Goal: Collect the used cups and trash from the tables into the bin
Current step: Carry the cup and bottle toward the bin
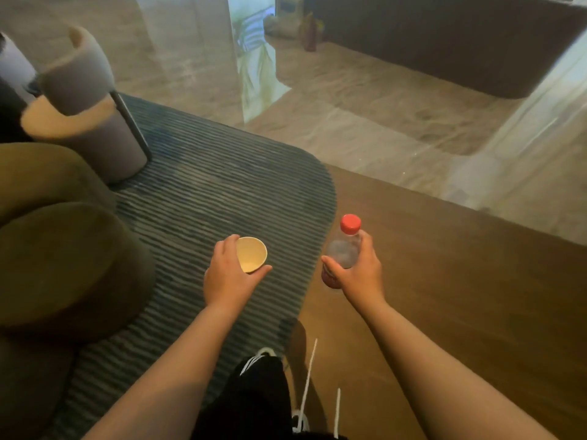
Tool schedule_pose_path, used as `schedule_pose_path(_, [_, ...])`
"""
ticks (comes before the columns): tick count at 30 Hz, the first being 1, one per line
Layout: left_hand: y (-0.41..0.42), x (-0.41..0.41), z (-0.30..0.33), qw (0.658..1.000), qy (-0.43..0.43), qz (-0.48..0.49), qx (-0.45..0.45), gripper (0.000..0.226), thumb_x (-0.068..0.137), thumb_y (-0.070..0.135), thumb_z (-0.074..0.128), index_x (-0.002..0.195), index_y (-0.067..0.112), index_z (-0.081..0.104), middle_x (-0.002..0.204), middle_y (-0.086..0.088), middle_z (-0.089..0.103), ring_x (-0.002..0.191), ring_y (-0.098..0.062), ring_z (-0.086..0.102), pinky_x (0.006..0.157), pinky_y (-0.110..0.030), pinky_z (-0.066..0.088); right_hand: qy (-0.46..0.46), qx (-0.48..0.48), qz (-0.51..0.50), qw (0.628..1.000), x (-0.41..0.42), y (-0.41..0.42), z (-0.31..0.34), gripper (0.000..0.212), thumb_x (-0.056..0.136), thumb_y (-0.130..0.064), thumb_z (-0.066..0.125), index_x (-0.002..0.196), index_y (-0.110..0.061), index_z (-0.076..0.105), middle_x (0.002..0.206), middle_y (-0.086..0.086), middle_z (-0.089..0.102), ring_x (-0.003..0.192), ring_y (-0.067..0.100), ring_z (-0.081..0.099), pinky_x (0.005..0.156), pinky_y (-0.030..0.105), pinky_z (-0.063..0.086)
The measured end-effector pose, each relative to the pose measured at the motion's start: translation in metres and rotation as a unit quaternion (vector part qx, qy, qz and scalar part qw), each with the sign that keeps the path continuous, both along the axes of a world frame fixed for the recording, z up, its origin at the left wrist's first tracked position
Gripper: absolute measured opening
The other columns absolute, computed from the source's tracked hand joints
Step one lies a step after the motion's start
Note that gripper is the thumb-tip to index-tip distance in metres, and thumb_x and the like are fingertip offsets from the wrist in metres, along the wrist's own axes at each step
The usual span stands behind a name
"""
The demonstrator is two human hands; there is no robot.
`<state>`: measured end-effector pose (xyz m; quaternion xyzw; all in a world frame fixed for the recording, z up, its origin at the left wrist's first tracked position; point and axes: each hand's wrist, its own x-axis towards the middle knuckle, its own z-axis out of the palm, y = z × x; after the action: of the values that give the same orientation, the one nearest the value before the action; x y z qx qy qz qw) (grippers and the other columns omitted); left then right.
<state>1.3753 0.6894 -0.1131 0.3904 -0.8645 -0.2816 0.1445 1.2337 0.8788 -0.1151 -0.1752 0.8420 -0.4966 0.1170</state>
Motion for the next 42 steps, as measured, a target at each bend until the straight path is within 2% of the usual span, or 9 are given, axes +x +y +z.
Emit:
schedule_pose_path(5, [-0.069,-0.11,-0.023,1.0,0.013,0.016,-0.001,0.086,0.065,0.053,0.078,0.133,0.016,0.039,0.124,-0.004,0.046,0.106,-0.023,0.052,0.081,-0.042,0.047,0.006,0.002,0.019,1.0,-0.108,-0.071,-0.022,0.069,0.069,-0.045,0.077,0.123,-0.045,0.035,0.12,-0.015,0.053,0.104,0.002,0.051,0.072,0.01,0.037])
schedule_pose_path(8, [-0.128,-0.184,-0.033,0.999,0.029,0.031,0.0,0.086,0.064,0.051,0.079,0.132,0.016,0.04,0.123,-0.004,0.046,0.106,-0.024,0.051,0.082,-0.041,0.047,0.007,0.001,0.036,0.999,-0.184,-0.135,-0.032,0.07,0.069,-0.044,0.078,0.125,-0.041,0.036,0.122,-0.013,0.052,0.108,0.005,0.051,0.079,0.018,0.041])
schedule_pose_path(17, [-0.333,-0.39,-0.005,0.996,0.045,0.078,-0.009,0.085,0.064,0.048,0.081,0.131,0.011,0.043,0.121,-0.009,0.048,0.105,-0.027,0.051,0.084,-0.04,0.045,0.008,-0.008,0.107,0.994,-0.416,-0.369,-0.002,0.065,0.07,-0.044,0.078,0.118,-0.05,0.035,0.11,-0.024,0.049,0.103,0.002,0.05,0.083,0.023,0.041])
schedule_pose_path(21, [-0.405,-0.456,0.004,0.993,0.027,0.114,0.006,0.084,0.063,0.046,0.081,0.13,0.013,0.043,0.123,-0.009,0.048,0.104,-0.029,0.052,0.082,-0.04,0.046,0.009,0.0,0.109,0.994,-0.49,-0.45,0.004,0.07,0.07,-0.045,0.078,0.126,-0.04,0.036,0.118,-0.014,0.052,0.107,0.007,0.05,0.09,0.03,0.043])
schedule_pose_path(26, [-0.49,-0.534,-0.006,0.988,0.028,0.153,-0.002,0.085,0.063,0.049,0.081,0.13,0.015,0.042,0.124,-0.007,0.047,0.105,-0.028,0.052,0.08,-0.038,0.047,-0.019,0.015,0.133,0.991,-0.581,-0.553,-0.013,0.081,0.068,-0.049,0.078,0.133,-0.038,0.031,0.134,-0.004,0.051,0.12,0.013,0.048,0.099,0.038,0.043])
schedule_pose_path(33, [-0.646,-0.669,-0.026,0.97,0.018,0.24,-0.007,0.08,0.066,0.052,0.078,0.128,0.02,0.039,0.124,-0.005,0.045,0.103,-0.028,0.054,0.079,-0.043,0.049,0.01,0.018,0.221,0.975,-0.737,-0.737,-0.04,0.078,0.068,-0.046,0.078,0.129,-0.037,0.031,0.13,-0.002,0.054,0.117,0.017,0.051,0.091,0.036,0.044])
schedule_pose_path(35, [-0.692,-0.71,-0.022,0.961,0.02,0.277,-0.011,0.079,0.066,0.051,0.078,0.127,0.019,0.04,0.124,-0.006,0.046,0.106,-0.029,0.052,0.079,-0.042,0.048,0.008,0.026,0.26,0.965,-0.784,-0.794,-0.038,0.079,0.068,-0.045,0.078,0.13,-0.036,0.03,0.131,0.0,0.053,0.117,0.017,0.05,0.089,0.034,0.041])
schedule_pose_path(38, [-0.756,-0.766,-0.01,0.948,0.026,0.318,-0.012,0.081,0.067,0.049,0.078,0.129,0.016,0.04,0.125,-0.007,0.046,0.107,-0.029,0.051,0.079,-0.041,0.047,0.008,0.033,0.311,0.95,-0.847,-0.873,-0.029,0.08,0.068,-0.043,0.078,0.132,-0.032,0.031,0.132,0.002,0.052,0.117,0.018,0.05,0.095,0.039,0.044])
schedule_pose_path(42, [-0.828,-0.819,0.003,0.936,0.035,0.351,-0.018,0.079,0.065,0.048,0.08,0.126,0.016,0.041,0.121,-0.006,0.047,0.103,-0.027,0.052,0.08,-0.046,0.049,-0.007,0.027,0.325,0.945,-0.909,-0.964,-0.018,0.079,0.067,-0.041,0.08,0.13,-0.033,0.033,0.127,0.001,0.054,0.111,0.015,0.051,0.089,0.036,0.044])
